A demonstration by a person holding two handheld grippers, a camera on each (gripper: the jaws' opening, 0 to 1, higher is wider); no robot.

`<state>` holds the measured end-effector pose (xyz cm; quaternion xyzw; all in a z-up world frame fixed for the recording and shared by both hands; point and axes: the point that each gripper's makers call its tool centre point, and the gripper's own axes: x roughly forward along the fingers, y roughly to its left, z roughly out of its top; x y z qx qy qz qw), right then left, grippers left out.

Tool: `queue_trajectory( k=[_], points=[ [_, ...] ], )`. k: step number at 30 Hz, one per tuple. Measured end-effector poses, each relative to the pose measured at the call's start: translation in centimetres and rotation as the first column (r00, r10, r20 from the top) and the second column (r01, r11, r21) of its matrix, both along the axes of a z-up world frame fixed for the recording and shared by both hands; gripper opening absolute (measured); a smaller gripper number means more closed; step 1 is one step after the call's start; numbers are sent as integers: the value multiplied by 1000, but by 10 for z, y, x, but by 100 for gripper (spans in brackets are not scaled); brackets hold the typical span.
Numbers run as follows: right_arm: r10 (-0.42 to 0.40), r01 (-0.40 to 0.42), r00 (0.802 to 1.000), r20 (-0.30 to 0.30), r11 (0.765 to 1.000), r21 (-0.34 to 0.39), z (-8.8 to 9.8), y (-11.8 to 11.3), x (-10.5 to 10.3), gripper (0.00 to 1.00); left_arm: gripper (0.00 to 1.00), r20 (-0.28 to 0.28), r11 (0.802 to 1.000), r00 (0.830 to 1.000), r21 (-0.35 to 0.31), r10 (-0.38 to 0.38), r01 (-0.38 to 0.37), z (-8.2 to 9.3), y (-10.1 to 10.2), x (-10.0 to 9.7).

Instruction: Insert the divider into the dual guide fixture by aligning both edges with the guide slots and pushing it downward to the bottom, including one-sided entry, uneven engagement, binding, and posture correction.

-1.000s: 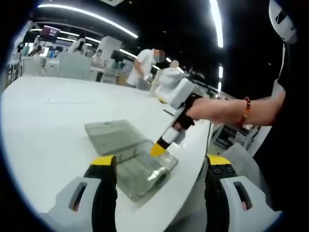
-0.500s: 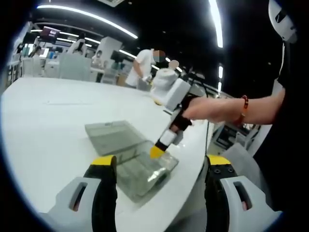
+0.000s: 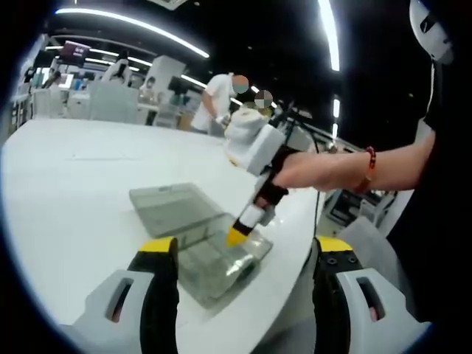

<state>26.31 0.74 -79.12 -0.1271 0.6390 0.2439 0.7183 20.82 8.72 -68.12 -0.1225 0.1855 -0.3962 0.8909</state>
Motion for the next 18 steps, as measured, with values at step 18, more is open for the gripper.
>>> queue_trajectory(
  k=[18],
  points=[
    [100, -103, 994, 40, 992, 68, 0, 2, 0, 4, 72, -4, 1000, 1000, 15, 4, -4, -1, 2, 0]
  ],
)
